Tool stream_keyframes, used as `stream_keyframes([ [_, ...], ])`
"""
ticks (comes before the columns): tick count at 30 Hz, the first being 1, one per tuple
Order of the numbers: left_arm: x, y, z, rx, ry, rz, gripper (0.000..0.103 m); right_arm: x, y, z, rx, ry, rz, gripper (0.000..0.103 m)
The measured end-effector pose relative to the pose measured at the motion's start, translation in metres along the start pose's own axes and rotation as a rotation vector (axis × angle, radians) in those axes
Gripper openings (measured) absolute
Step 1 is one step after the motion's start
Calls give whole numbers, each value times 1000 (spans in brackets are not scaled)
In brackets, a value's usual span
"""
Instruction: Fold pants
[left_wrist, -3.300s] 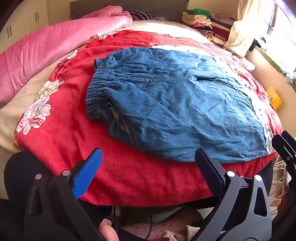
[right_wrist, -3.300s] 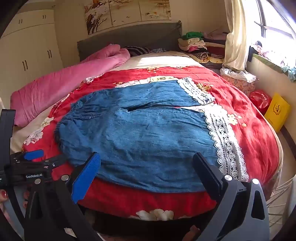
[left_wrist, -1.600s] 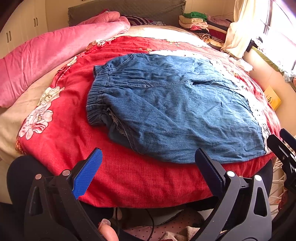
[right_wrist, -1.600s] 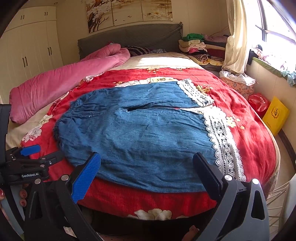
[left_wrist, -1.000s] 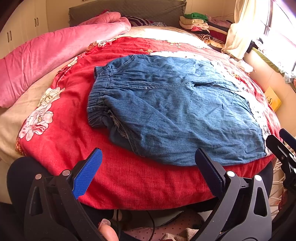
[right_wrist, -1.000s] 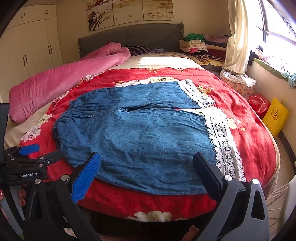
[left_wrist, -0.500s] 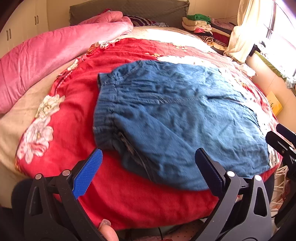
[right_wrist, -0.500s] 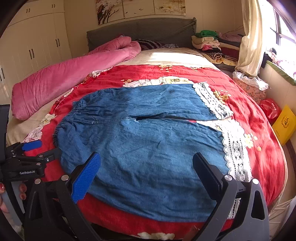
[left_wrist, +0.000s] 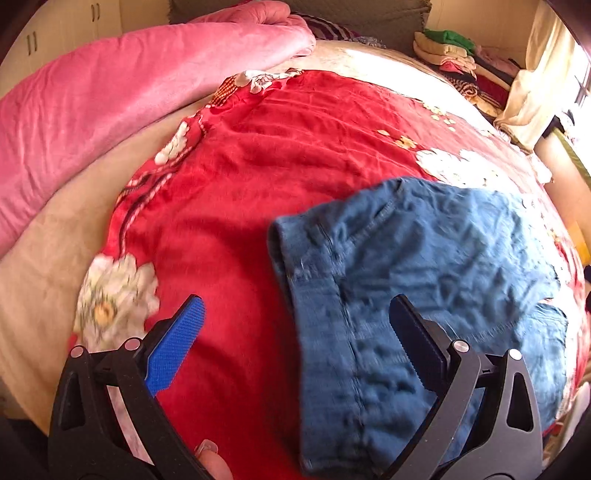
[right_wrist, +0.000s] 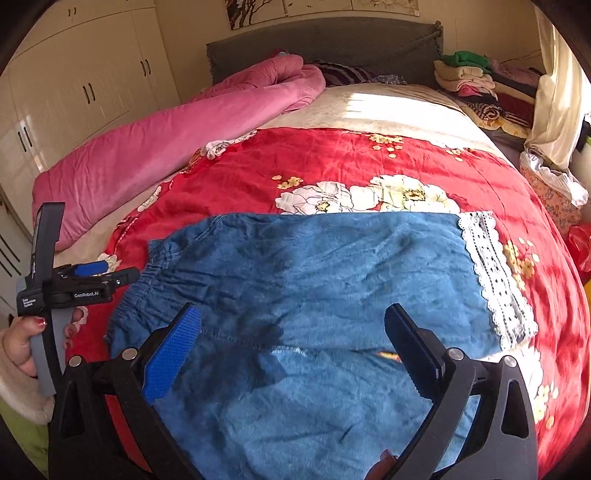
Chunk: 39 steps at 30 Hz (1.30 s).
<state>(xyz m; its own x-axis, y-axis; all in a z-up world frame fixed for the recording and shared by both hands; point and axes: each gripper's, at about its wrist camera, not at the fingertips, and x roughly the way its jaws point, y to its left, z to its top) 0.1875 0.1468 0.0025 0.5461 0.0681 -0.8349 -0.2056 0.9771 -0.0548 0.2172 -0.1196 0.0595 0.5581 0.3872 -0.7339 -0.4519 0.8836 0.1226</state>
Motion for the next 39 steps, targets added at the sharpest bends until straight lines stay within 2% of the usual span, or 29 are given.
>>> stream_keyframes([
  [5, 28, -9, 23, 82, 2, 8, 93, 40, 1, 30, -67, 49, 8, 99],
  [6, 33, -11, 26, 95, 1, 8, 90, 49, 1, 35, -81, 62, 0, 99],
  [8, 42, -17, 34, 136, -2, 1, 75, 64, 3, 45, -120, 80, -6, 99],
  [10, 51, -23, 40, 182, -11, 0, 69, 79, 6, 54, -160, 98, -7, 99],
  [12, 62, -25, 45, 200, 3, -39, 61, 94, 7, 62, -189, 119, 11, 99],
  [15, 75, -23, 49, 211, 15, -68, 44, 117, 7, 72, -235, 152, 30, 99],
  [16, 79, -22, 50, 208, 18, -89, 32, 124, 7, 74, -250, 164, 32, 99],
  [18, 81, -22, 49, 208, 22, -120, 24, 139, 6, 78, -274, 191, 42, 99],
  [19, 80, -23, 49, 222, 15, -131, 11, 146, 7, 80, -286, 200, 40, 99],
  [20, 77, -25, 48, 238, 10, -165, 2, 152, 8, 82, -298, 207, 46, 99],
  [26, 58, -27, 50, 245, -34, -227, 1, 184, 18, 93, -406, 230, 92, 99],
  [32, 34, -27, 50, 252, -88, -270, 1, 202, 33, 97, -557, 264, 207, 98],
  [34, 23, -28, 48, 264, -114, -283, 1, 208, 38, 96, -591, 287, 222, 88],
  [35, 20, -29, 48, 272, -121, -285, 1, 209, 39, 94, -594, 301, 243, 65],
  [36, 17, -30, 47, 281, -126, -285, 1, 210, 41, 92, -593, 319, 268, 50],
  [37, 16, -32, 46, 291, -127, -278, 1, 207, 43, 90, -596, 319, 277, 45],
  [39, 18, -33, 45, 308, -128, -253, 1, 196, 46, 86, -599, 288, 280, 20],
])
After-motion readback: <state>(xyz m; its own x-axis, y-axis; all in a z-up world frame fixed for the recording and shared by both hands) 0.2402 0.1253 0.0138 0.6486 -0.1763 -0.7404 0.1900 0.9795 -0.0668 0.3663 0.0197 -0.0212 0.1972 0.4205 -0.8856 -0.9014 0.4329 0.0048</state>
